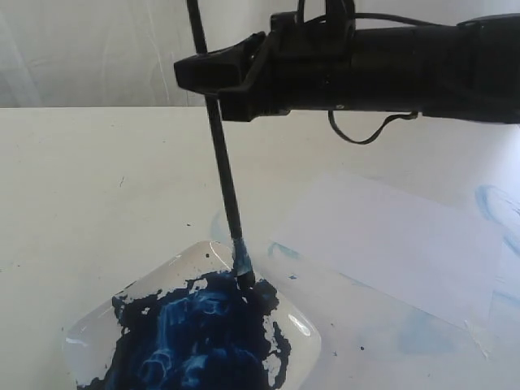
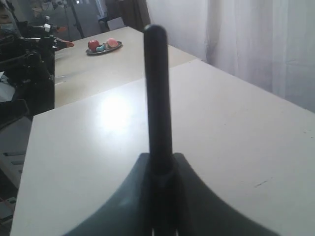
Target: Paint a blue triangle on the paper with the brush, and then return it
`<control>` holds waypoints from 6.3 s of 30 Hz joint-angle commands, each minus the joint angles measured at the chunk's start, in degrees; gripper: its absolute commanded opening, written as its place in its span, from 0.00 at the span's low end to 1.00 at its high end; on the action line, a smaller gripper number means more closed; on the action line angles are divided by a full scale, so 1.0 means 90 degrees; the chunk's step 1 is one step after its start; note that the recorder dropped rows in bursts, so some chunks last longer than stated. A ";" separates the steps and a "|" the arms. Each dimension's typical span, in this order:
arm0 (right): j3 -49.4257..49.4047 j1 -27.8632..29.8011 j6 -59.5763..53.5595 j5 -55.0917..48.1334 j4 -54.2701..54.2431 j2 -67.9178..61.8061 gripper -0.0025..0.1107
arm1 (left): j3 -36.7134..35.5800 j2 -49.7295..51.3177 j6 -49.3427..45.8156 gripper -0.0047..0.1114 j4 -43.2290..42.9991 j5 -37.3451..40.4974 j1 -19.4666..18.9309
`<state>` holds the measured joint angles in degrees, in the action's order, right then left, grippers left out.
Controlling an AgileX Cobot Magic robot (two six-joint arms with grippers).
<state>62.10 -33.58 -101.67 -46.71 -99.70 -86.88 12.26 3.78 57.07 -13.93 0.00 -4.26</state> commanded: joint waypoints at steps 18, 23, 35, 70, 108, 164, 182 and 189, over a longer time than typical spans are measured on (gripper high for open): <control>-0.0314 0.2492 0.0281 -0.0117 -0.0028 0.1420 0.02 | 0.3545 0.7395 -0.0495 0.04 -0.2241 -0.0998 0.4098; -0.0325 0.3026 0.0144 -0.0092 -0.0028 0.1420 0.02 | 0.4690 0.8854 -0.0489 0.04 -0.2843 -0.0856 0.4641; -0.0398 0.3621 -0.0251 -0.0088 -0.0028 0.1232 0.02 | 0.6356 1.1468 -0.0122 0.04 -0.3060 -0.1478 0.5136; -0.0518 0.3621 -0.0387 0.0219 -0.0028 0.1060 0.02 | 0.8940 1.3976 0.6880 0.04 -0.9558 -0.4597 0.4490; -0.0518 0.3621 -0.0387 0.0180 -0.0028 0.1060 0.02 | 0.8926 1.4314 0.5942 0.04 -0.9558 -0.4518 0.4490; -0.0518 0.3621 -0.0392 0.0064 -0.0028 0.1060 0.02 | 0.8926 1.4482 0.3954 0.04 -0.9558 -0.4515 0.4490; -0.0518 0.3621 -0.0352 0.0064 -0.0028 0.1060 0.02 | 0.8926 1.4509 0.3956 0.04 -0.9558 -0.4558 0.4490; -0.0518 0.3604 0.0006 -0.0076 -0.0028 0.1060 0.02 | 0.8926 1.4509 0.3956 0.04 -0.9558 -0.4558 0.4490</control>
<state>57.60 -1.31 -103.45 -46.21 -99.71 -77.31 92.64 133.75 92.67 -98.61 -41.05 36.07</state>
